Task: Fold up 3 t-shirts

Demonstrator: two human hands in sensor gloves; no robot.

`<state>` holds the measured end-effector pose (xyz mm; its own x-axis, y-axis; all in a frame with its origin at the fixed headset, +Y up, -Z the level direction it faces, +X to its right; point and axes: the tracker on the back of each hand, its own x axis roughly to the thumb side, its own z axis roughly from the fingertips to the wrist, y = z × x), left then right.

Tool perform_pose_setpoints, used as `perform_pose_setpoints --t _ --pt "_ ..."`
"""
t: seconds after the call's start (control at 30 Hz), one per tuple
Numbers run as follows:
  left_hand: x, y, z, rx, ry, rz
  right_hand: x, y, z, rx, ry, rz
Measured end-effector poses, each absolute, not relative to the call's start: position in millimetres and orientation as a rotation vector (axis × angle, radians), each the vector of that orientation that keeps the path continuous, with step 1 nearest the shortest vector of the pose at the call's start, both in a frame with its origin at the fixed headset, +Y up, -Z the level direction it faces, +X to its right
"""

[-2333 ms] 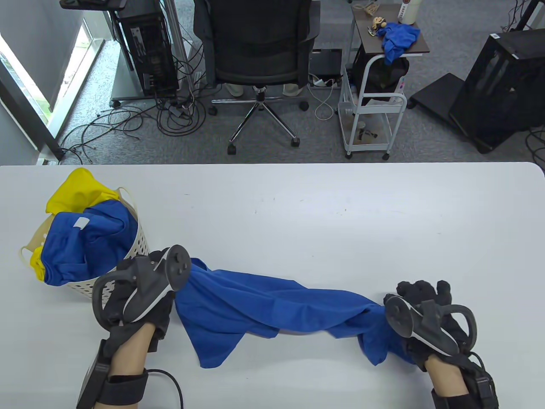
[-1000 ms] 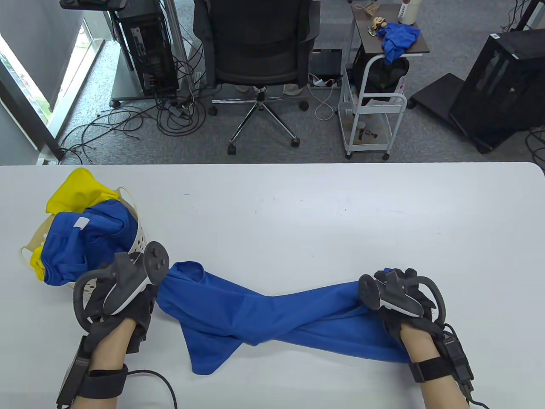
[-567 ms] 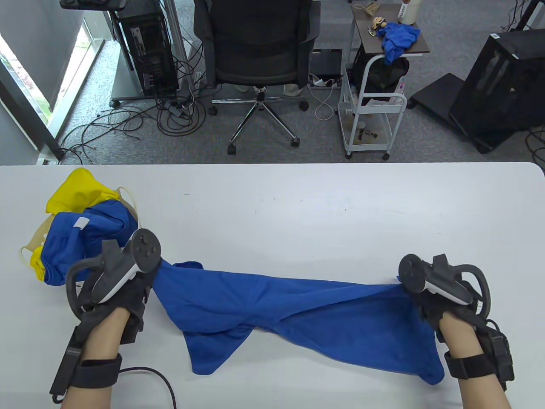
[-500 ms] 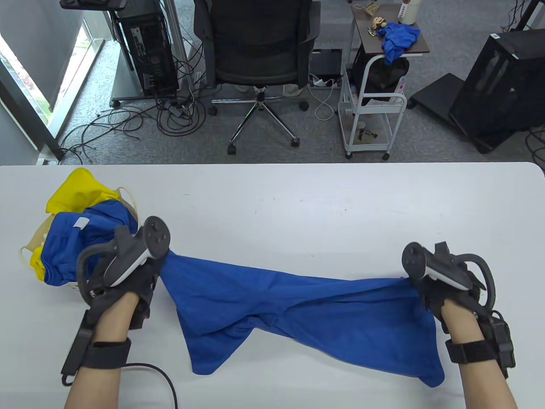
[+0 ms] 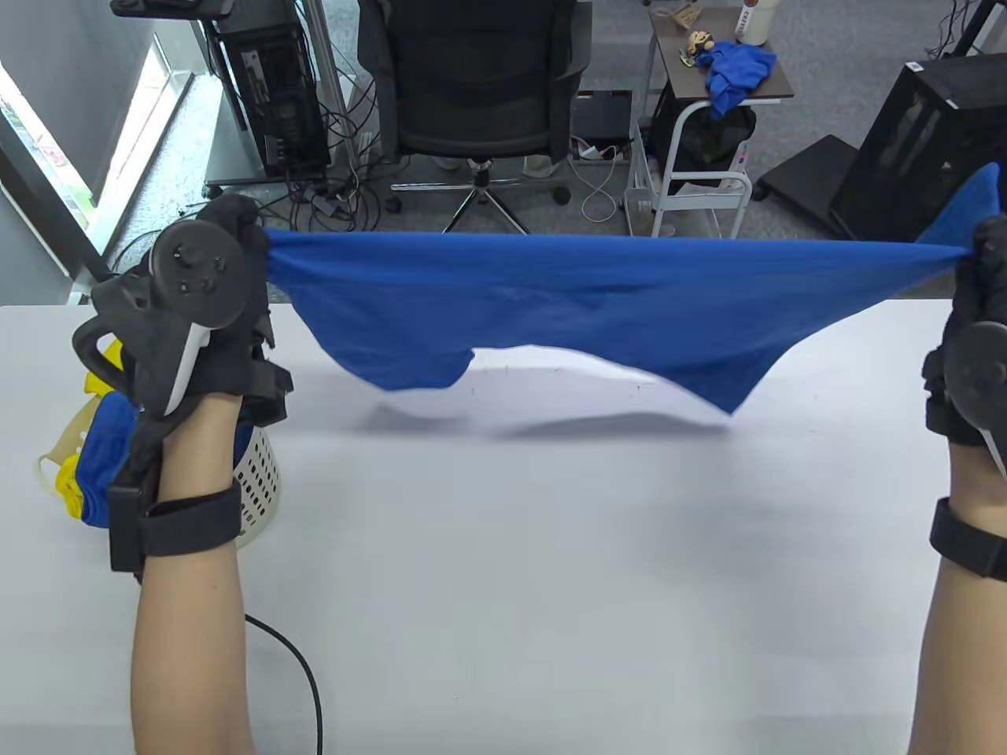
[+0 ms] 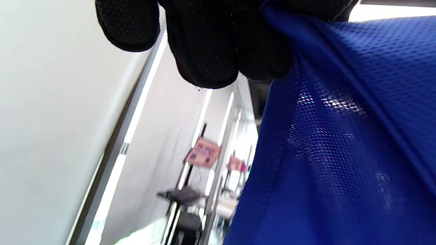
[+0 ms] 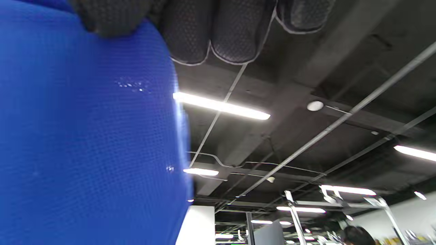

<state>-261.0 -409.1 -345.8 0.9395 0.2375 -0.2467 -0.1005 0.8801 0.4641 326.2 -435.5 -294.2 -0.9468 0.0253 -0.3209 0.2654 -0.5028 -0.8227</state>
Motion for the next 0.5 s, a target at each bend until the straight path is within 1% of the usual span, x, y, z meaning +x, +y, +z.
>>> perform_pose_setpoints --t 0.03,0.07,0.1,0.13,0.23,0.27,0.3,0.33,0.4,0.43,0.5 --pt "-261.0 -425.2 -343.9 0.36 0.309 0.152 324.2 -448.6 -289.9 0.435 1.327 -2.588" --pt "-260.4 -439.2 -343.4 0.296 0.313 0.135 322.7 -459.5 -289.1 0.396 1.222 -2.61" --pt "-258.4 -462.3 -343.7 0.229 0.316 0.109 319.9 -478.9 -289.9 0.366 1.058 -2.642" --pt "-256.7 -480.8 -344.5 0.18 0.316 0.088 318.3 -492.5 -290.8 0.353 0.935 -2.663" --pt "-249.1 -558.3 -348.5 0.033 0.325 0.017 307.5 -561.6 -298.1 0.257 0.468 -2.711" --pt "-246.4 -590.3 -349.9 -0.025 0.33 -0.016 302.5 -590.4 -300.8 0.231 0.313 -2.7" --pt "-245.1 -608.0 -350.4 -0.062 0.334 -0.039 299.1 -609.0 -302.1 0.198 0.213 -2.689" --pt "-244.0 -637.7 -350.9 -0.135 0.345 -0.089 294.4 -635.0 -304.2 0.147 0.073 -2.671" --pt "-244.3 -670.3 -348.7 -0.221 0.355 -0.175 288.2 -671.2 -305.6 0.088 -0.177 -2.657" --pt "-246.0 -682.8 -346.2 -0.257 0.351 -0.21 286.7 -683.4 -305.4 0.072 -0.241 -2.673" --pt "-249.6 -695.4 -338.3 -0.246 0.337 -0.209 286.3 -697.3 -305.5 0.024 -0.169 -2.784"
